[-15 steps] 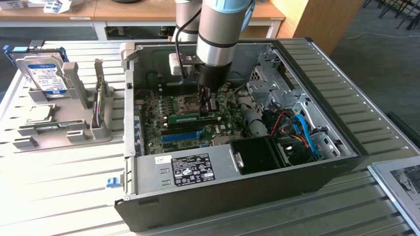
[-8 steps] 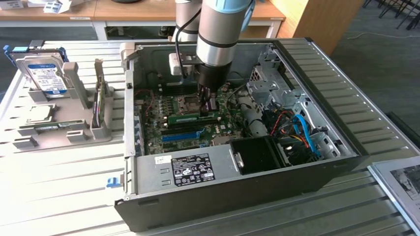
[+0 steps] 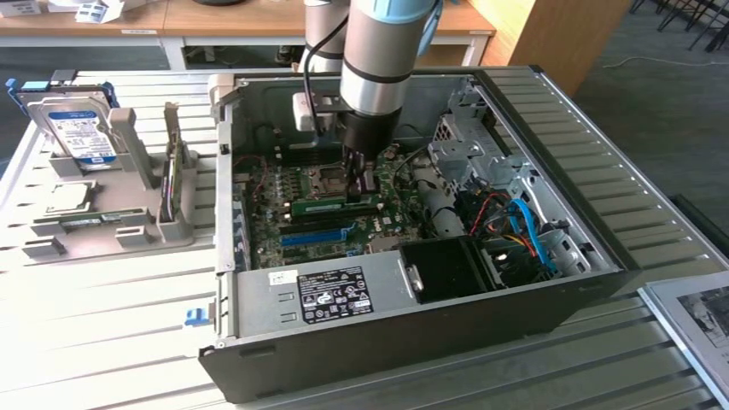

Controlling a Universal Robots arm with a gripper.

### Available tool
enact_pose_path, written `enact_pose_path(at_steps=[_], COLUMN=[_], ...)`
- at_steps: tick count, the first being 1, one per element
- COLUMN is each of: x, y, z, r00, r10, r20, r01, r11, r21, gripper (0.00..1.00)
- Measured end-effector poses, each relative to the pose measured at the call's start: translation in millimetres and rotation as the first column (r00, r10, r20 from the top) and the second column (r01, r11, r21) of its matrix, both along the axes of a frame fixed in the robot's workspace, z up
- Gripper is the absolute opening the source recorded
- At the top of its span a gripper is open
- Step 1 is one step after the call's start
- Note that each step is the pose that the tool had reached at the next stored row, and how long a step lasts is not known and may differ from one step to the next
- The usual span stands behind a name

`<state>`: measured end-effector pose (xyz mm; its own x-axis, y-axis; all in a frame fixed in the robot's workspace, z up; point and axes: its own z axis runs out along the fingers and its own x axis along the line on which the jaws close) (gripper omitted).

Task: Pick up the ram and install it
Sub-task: 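Insert the ram into the slot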

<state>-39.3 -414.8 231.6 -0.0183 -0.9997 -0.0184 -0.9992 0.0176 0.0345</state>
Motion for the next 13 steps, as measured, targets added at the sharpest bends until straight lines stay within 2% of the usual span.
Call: enact_pose_path(at_steps=[13], x=[1.0], y=[0.0], z=[-1.6], r00=[1.0000], r10=[0.000], r20=[-0.0002], r01=[0.000], r11=[1.0000], r21=[0.0000], gripper=[0.12])
